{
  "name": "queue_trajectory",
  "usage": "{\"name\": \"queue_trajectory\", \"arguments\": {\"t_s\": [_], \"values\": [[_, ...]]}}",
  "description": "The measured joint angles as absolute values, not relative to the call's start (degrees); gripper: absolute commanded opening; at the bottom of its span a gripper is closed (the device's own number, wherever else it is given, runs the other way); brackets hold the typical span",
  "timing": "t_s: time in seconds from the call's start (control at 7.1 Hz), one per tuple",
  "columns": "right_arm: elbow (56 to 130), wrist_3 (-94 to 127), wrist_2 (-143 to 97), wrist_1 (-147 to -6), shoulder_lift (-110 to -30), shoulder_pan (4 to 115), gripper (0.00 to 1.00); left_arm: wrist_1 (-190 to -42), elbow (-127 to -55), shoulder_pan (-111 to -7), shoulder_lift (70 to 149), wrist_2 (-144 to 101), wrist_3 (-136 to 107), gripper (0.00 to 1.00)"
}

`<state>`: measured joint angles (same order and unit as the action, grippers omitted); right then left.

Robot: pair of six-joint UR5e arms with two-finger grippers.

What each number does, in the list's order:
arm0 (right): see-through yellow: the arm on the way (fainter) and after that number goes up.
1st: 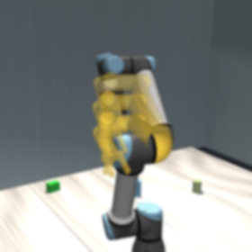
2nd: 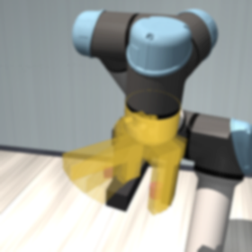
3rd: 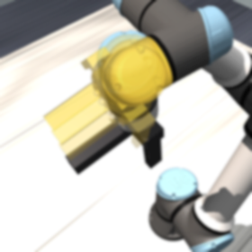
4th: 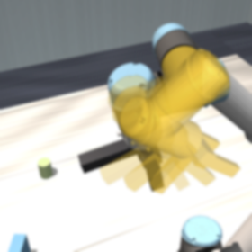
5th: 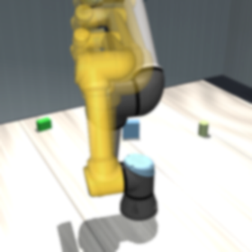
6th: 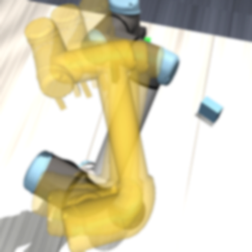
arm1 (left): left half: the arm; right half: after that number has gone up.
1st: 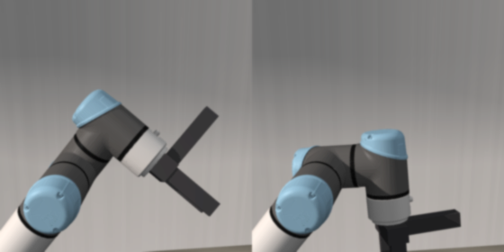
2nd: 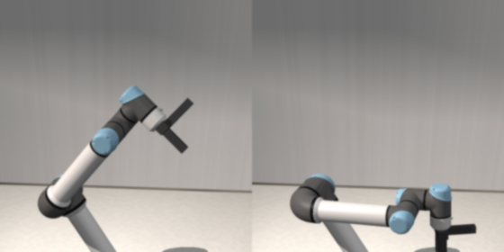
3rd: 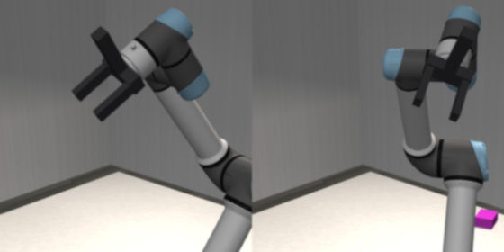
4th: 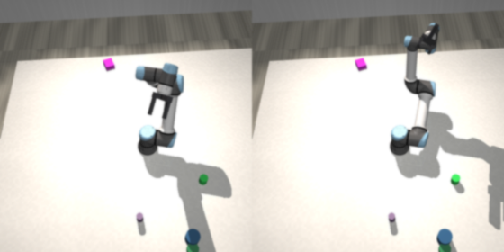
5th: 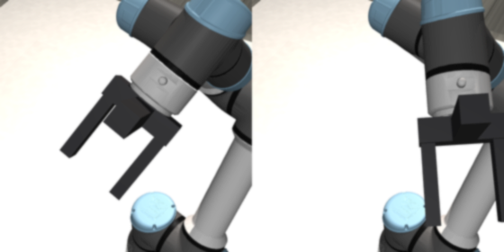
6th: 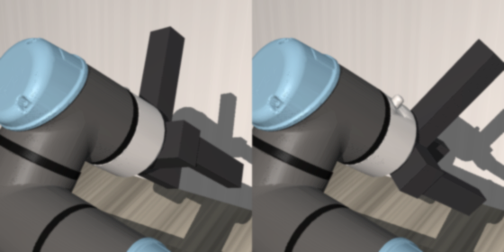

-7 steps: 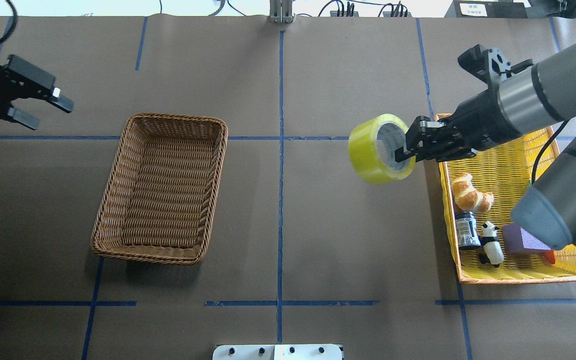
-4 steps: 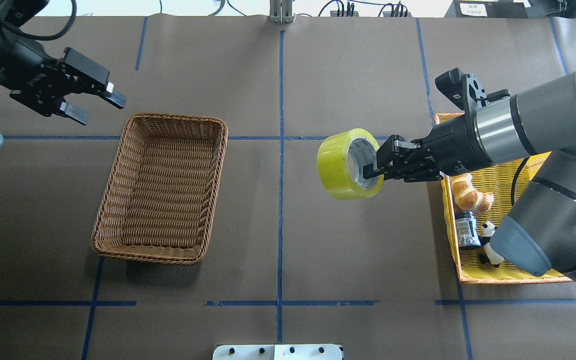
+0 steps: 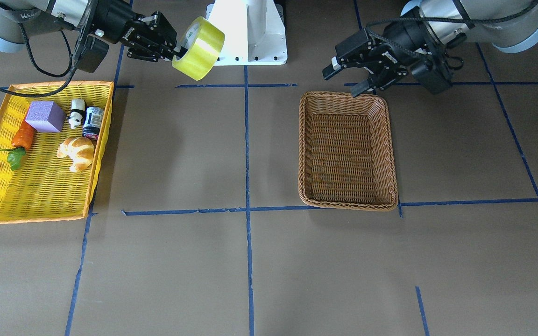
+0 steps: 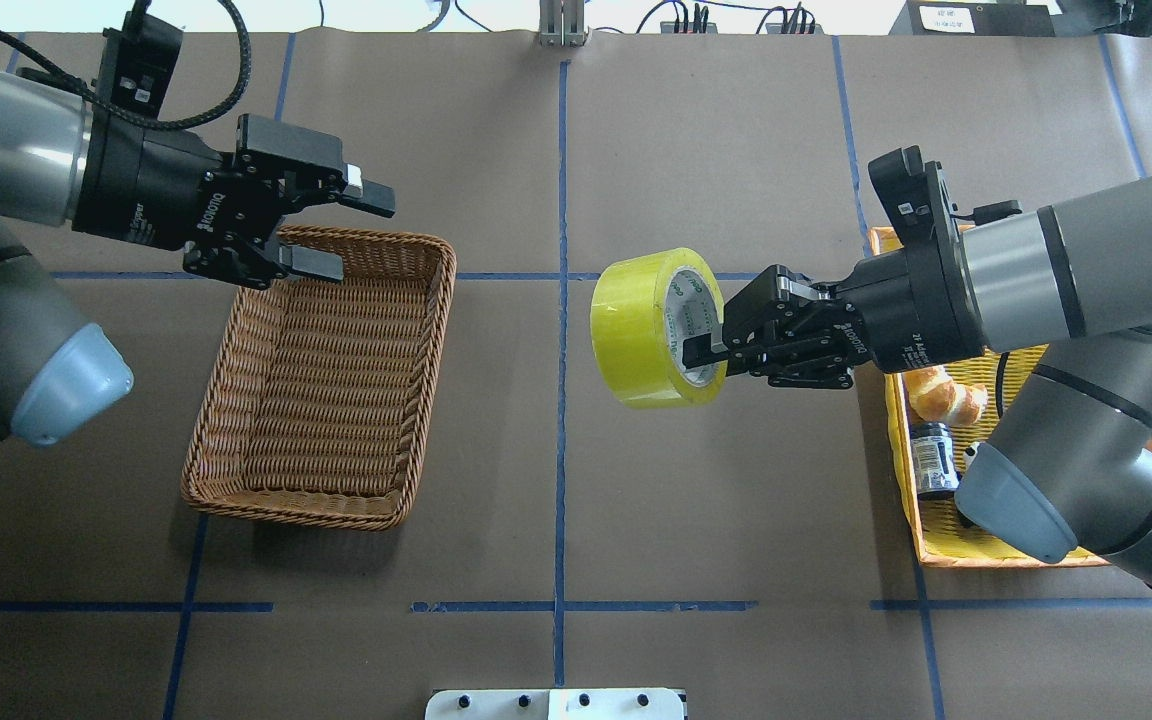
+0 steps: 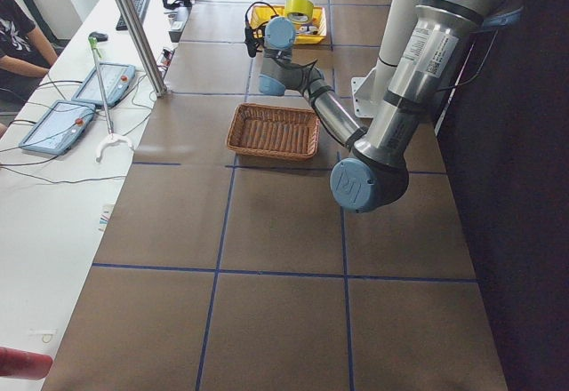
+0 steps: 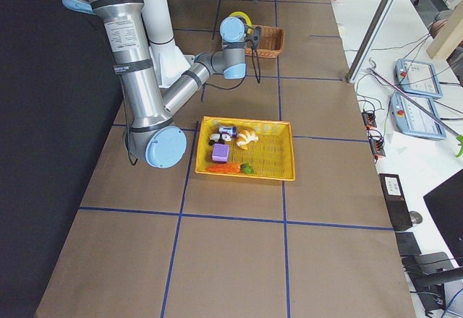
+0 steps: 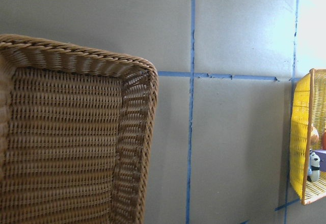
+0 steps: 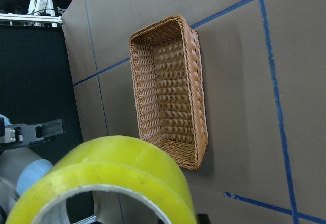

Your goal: Move tape to another basket

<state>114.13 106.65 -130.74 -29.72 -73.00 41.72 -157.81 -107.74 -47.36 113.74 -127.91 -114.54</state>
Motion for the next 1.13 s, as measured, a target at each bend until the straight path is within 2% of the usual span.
{"name": "queue_trajectory", "arguments": {"t_s": [0.42, 1.13], "values": [[113.2, 111.1, -130.5, -18.7, -72.3, 40.3, 0.00, -174.0, -108.2, -39.1, 115.2, -114.5, -128.9, 1.00], [111.9, 123.0, -125.3, -8.8, -69.5, 36.0, 0.00, -180.5, -109.5, -30.6, 116.2, -102.4, -131.0, 1.00]]}}
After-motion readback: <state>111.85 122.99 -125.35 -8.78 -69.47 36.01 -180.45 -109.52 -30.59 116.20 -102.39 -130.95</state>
